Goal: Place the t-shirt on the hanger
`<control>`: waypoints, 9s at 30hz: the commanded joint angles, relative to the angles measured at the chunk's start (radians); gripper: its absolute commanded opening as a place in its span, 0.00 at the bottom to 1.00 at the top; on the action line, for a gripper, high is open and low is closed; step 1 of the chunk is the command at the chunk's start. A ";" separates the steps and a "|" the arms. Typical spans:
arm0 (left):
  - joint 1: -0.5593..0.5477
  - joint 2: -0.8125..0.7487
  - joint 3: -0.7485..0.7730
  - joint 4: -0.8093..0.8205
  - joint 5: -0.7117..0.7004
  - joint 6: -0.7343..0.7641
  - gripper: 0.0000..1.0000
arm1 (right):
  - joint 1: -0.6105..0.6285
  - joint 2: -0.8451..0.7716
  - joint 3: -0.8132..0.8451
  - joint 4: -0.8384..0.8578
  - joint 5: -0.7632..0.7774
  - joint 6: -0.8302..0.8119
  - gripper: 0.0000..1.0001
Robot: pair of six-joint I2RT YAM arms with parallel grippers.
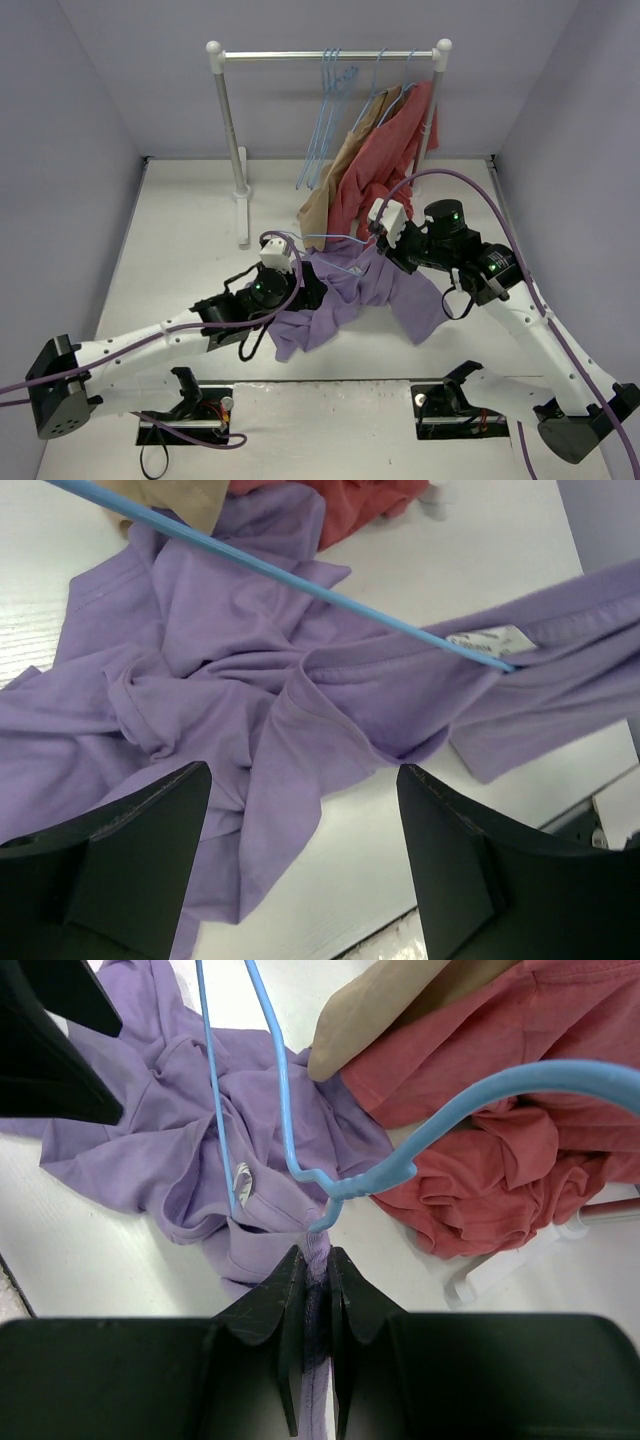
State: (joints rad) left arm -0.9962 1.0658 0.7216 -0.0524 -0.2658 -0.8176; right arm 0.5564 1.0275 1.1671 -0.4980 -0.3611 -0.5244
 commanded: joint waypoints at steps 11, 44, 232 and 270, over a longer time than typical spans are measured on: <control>-0.079 0.248 0.117 0.158 -0.228 -0.144 0.71 | 0.005 -0.004 0.000 0.075 -0.004 0.045 0.00; -0.072 0.369 0.110 0.020 -0.400 -0.183 0.70 | 0.008 -0.112 -0.020 0.085 0.034 0.072 0.00; 0.595 0.177 1.174 -0.840 0.983 1.365 0.59 | 0.141 0.105 0.339 0.433 -0.151 0.108 0.00; 0.679 0.312 1.017 -0.981 1.447 1.525 0.13 | 0.141 0.068 0.243 0.432 -0.253 0.103 0.00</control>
State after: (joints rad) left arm -0.3210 1.4025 1.7400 -1.0502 1.0968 0.6811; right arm 0.6891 1.1302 1.4006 -0.1901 -0.5839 -0.4210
